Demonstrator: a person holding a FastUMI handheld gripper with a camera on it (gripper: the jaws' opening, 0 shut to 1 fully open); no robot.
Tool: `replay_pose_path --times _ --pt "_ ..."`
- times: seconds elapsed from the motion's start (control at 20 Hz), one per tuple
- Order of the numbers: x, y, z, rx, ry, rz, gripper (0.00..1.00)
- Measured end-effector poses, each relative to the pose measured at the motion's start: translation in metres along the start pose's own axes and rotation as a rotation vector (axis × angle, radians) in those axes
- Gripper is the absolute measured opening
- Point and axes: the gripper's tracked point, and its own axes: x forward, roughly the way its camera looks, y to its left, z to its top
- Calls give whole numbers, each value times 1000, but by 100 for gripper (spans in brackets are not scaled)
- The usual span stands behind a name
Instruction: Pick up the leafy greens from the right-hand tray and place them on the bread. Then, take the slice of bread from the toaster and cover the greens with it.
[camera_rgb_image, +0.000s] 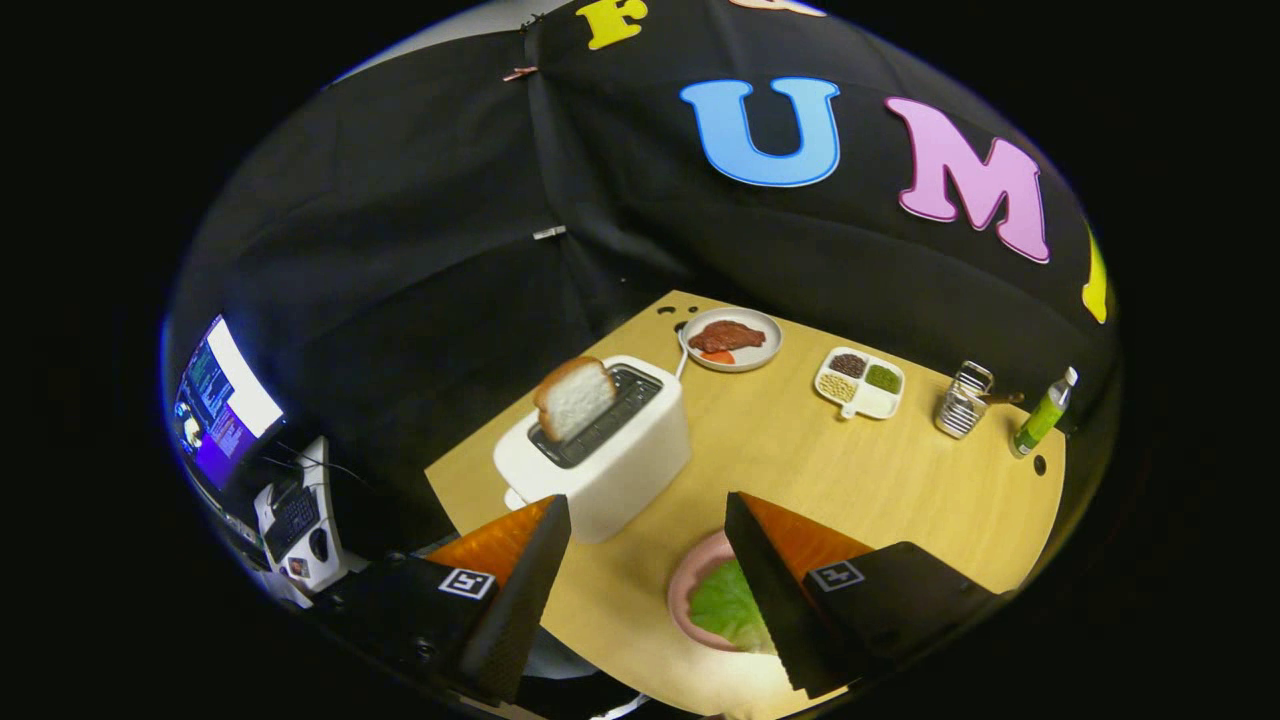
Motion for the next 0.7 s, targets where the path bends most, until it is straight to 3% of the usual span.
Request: replay_pose_path --times 0.35,0.7 --pt "74 55 47 36 37 -8 97" --pt "153 64 37 30 131 -115 95"
